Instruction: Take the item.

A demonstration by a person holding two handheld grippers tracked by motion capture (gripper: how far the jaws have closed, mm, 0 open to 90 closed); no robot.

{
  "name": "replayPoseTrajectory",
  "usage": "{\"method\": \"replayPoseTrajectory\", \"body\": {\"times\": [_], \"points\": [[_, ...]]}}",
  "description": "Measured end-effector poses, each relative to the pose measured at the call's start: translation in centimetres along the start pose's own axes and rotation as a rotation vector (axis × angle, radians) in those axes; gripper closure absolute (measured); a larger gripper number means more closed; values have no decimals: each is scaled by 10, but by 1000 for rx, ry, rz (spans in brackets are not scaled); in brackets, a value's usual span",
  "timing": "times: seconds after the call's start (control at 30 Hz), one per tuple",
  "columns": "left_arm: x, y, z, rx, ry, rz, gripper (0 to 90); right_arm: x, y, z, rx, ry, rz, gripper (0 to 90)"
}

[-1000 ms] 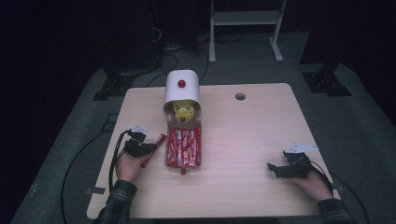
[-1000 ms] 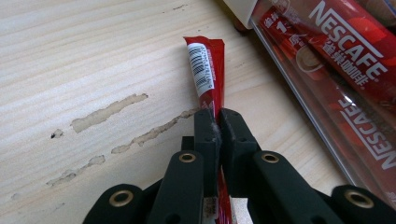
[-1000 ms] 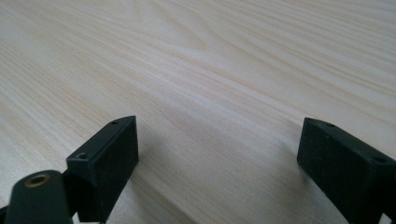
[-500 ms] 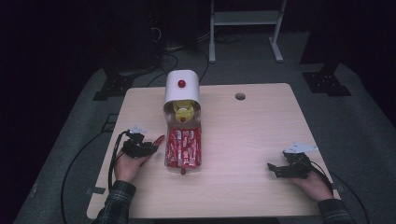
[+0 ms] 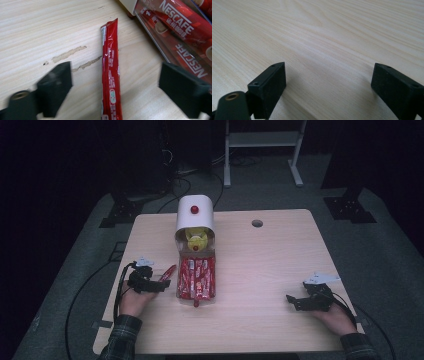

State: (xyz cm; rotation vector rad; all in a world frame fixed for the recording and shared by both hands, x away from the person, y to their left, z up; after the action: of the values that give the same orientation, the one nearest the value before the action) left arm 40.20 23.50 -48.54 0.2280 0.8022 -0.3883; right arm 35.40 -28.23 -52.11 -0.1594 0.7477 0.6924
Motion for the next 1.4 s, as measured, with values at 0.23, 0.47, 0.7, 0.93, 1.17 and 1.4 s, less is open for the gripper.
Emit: {"method": "replayPoseTrajectory", "body": {"times": [0.23,0.47,0.7,0.93,1.17,1.4], "points": [[-8,-1,-7,8,-16,16,23,0,0,0,0,0,0,115],[-16,-1,-18,8,-10,16,0,0,0,0,0,0,0,115],[-21,-4,-26,20,-3,13,0,0,0,0,0,0,0,115],[-27,-7,-38,30,7,16,0,0,0,0,1,-1,0,115],[-32,-7,-51,42,24,19,0,0,0,0,1,-1,0,115],[-34,-8,-63,52,44,20,0,0,0,0,1,-1,0,115]]}}
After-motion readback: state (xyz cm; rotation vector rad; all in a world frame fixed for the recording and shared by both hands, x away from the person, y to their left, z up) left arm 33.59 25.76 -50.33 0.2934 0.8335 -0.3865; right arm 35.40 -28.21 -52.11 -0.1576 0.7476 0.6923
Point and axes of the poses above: each handheld gripper's, and its own axes: x roughly forward along the jaws, z roughly out of its top, y roughly to its left, the point moved 5 cm from there along x, roughly forward along the jaws, and after that the axes turned 8 degrees about z, right-handed, at the moved point
